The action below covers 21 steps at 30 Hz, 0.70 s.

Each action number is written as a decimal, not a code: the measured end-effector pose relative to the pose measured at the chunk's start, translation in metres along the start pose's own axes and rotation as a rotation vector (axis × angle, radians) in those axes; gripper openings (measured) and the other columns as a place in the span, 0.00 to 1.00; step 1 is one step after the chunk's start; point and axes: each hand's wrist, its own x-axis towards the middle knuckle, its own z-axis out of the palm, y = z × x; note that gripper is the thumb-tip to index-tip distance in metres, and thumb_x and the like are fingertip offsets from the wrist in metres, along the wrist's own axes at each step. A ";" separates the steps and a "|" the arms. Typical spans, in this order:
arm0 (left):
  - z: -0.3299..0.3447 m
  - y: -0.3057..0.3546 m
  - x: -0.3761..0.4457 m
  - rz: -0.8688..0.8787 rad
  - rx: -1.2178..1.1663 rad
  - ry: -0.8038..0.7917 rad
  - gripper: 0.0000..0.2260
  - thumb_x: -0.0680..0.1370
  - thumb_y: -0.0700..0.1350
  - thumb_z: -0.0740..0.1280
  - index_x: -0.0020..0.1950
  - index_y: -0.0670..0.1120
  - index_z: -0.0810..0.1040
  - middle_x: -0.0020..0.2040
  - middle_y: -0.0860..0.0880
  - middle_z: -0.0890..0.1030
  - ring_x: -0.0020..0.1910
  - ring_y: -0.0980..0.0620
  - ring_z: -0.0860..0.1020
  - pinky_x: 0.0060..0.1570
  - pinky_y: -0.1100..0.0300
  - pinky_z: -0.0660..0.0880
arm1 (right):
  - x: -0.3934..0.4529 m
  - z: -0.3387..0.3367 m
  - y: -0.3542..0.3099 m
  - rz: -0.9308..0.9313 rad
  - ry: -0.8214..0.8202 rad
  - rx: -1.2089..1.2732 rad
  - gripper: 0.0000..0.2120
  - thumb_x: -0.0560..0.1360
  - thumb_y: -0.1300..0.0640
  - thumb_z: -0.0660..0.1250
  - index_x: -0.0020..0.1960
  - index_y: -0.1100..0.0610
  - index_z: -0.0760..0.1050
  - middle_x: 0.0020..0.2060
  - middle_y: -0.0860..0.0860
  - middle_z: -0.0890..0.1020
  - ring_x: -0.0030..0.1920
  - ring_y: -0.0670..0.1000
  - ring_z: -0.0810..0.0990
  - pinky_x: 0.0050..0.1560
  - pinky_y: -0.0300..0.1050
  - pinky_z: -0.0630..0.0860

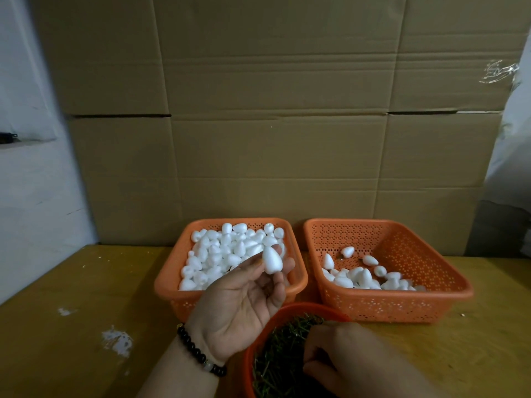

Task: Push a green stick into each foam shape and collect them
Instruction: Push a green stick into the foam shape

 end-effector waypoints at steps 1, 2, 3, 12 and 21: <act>0.002 -0.001 -0.001 -0.013 -0.013 -0.014 0.13 0.69 0.38 0.68 0.51 0.37 0.84 0.51 0.36 0.82 0.38 0.50 0.81 0.35 0.59 0.80 | 0.000 -0.001 0.001 0.012 0.003 0.024 0.09 0.74 0.44 0.65 0.50 0.46 0.75 0.47 0.40 0.78 0.47 0.40 0.77 0.50 0.40 0.76; 0.003 -0.001 -0.002 -0.024 -0.025 -0.024 0.12 0.70 0.37 0.68 0.51 0.37 0.84 0.53 0.36 0.81 0.38 0.49 0.81 0.35 0.58 0.81 | 0.000 -0.002 0.002 0.021 0.010 0.040 0.09 0.73 0.44 0.65 0.49 0.47 0.75 0.45 0.40 0.78 0.45 0.40 0.77 0.49 0.41 0.77; 0.005 -0.001 -0.003 -0.033 -0.037 -0.034 0.10 0.71 0.36 0.68 0.50 0.36 0.84 0.54 0.35 0.81 0.38 0.48 0.82 0.35 0.58 0.81 | 0.000 -0.003 0.002 0.026 0.018 0.048 0.08 0.73 0.44 0.66 0.48 0.47 0.75 0.42 0.39 0.78 0.44 0.40 0.77 0.48 0.40 0.77; 0.012 -0.007 -0.004 -0.055 -0.082 -0.110 0.17 0.67 0.32 0.69 0.56 0.33 0.81 0.58 0.34 0.79 0.48 0.41 0.83 0.41 0.53 0.82 | -0.004 -0.008 0.000 0.086 0.071 0.058 0.08 0.74 0.43 0.66 0.42 0.43 0.68 0.37 0.42 0.78 0.39 0.41 0.77 0.41 0.35 0.74; 0.003 -0.015 0.004 -0.058 -0.004 0.037 0.16 0.69 0.39 0.70 0.57 0.40 0.82 0.56 0.40 0.82 0.41 0.48 0.82 0.38 0.57 0.79 | -0.003 -0.007 -0.001 0.104 0.132 0.111 0.06 0.76 0.46 0.64 0.49 0.45 0.70 0.41 0.46 0.81 0.41 0.42 0.79 0.45 0.41 0.77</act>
